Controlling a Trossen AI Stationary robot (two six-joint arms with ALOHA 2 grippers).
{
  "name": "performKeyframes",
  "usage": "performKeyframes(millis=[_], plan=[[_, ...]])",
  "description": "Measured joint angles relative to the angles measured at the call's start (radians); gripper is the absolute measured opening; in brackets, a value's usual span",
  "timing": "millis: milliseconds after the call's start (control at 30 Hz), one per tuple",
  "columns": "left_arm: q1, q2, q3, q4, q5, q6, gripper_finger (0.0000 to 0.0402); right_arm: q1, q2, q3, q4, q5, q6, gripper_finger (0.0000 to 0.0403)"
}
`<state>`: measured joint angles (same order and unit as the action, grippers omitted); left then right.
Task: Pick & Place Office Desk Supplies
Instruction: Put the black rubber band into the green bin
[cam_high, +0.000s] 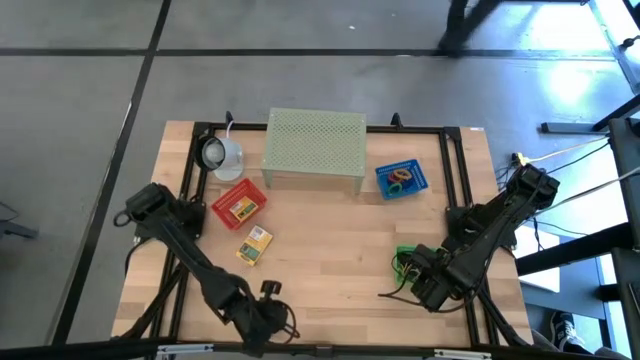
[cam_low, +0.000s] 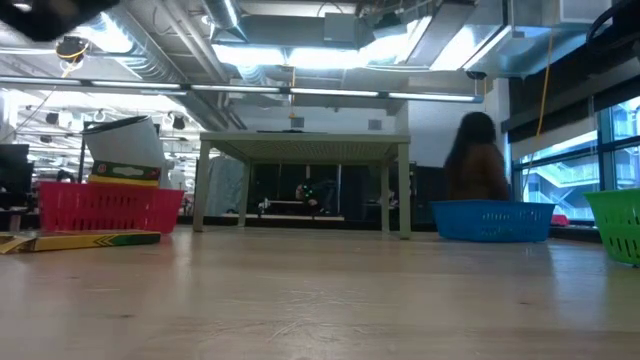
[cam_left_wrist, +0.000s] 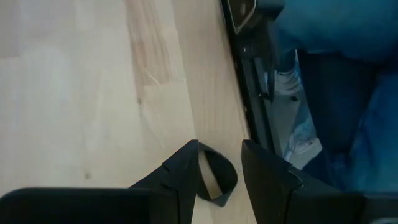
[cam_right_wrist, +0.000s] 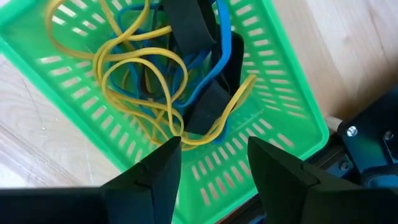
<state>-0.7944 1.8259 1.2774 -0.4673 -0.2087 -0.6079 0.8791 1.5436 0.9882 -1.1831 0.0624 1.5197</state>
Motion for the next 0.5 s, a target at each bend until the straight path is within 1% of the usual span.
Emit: performKeyframes(millis=[133,333,500], plan=[[0.001,0.054,0.000,-0.002,0.016,-0.007,0.0116,0.000,0.000,0.000,0.001,0.000,-0.018,0.0187],[0.010,0.096,0.000,-0.003,0.050,-0.026,0.0116,0.000,0.000,0.000,0.001,0.000,-0.052,0.0187],[0.016,0.106,0.000,-0.007,0.027,-0.010,0.0116,0.000,0.000,0.000,0.001,0.002,-0.066,0.0187]])
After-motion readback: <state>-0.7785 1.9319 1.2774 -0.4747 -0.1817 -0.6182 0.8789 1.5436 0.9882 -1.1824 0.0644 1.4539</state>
